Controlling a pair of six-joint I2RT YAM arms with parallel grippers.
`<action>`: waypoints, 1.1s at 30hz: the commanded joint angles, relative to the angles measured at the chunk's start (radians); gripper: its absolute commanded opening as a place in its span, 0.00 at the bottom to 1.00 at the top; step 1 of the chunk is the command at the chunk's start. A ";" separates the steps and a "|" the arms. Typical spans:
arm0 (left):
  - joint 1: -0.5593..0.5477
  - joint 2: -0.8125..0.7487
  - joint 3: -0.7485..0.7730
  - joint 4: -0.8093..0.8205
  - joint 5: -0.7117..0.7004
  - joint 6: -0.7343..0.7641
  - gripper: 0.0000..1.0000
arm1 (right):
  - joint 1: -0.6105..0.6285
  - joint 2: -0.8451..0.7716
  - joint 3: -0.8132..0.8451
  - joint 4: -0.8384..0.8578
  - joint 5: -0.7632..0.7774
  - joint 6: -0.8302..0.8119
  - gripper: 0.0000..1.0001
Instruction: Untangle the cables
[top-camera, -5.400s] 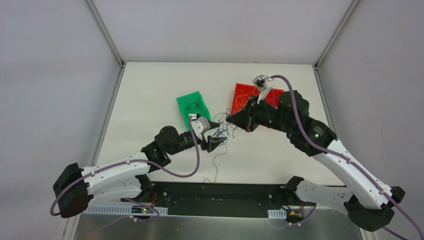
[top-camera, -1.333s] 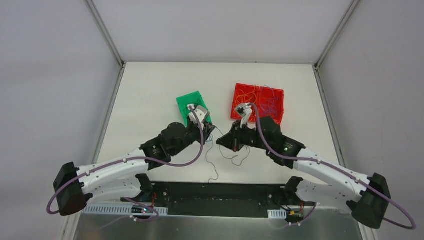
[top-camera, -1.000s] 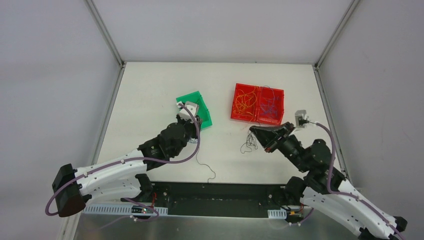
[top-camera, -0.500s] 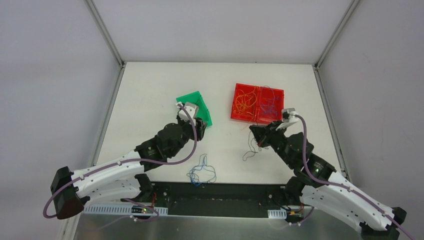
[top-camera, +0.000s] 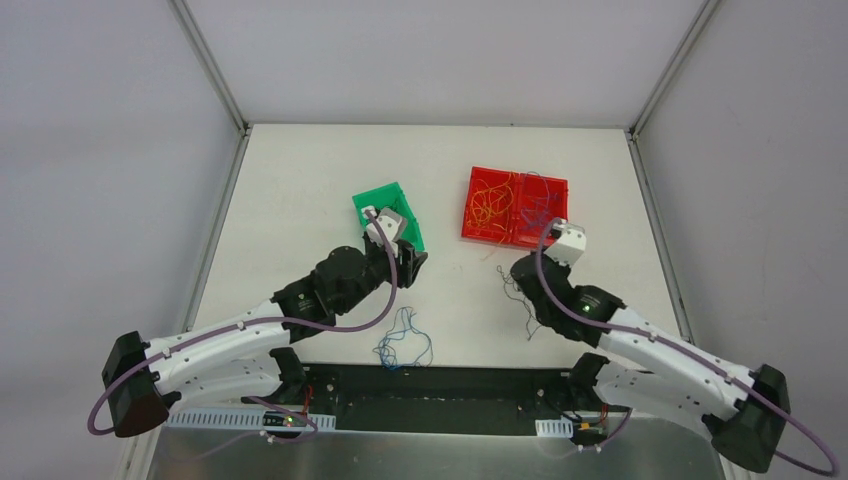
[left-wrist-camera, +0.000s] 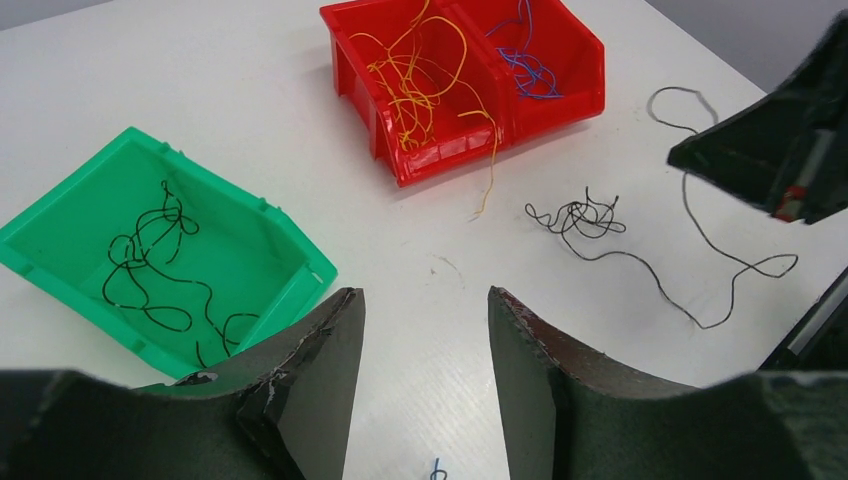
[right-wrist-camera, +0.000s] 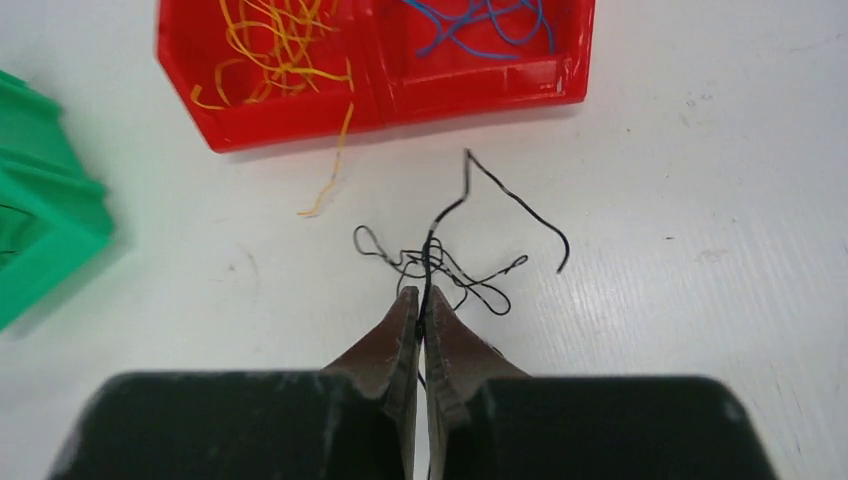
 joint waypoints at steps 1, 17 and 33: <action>0.001 0.004 0.004 0.047 0.032 0.003 0.50 | -0.052 0.168 0.010 0.012 -0.068 0.009 0.04; 0.002 -0.006 0.008 0.038 0.064 -0.016 0.50 | -0.256 0.421 0.035 0.109 -0.395 -0.058 0.92; 0.000 -0.006 0.010 0.034 0.042 -0.007 0.50 | -0.221 0.554 0.061 0.051 -0.358 0.059 0.87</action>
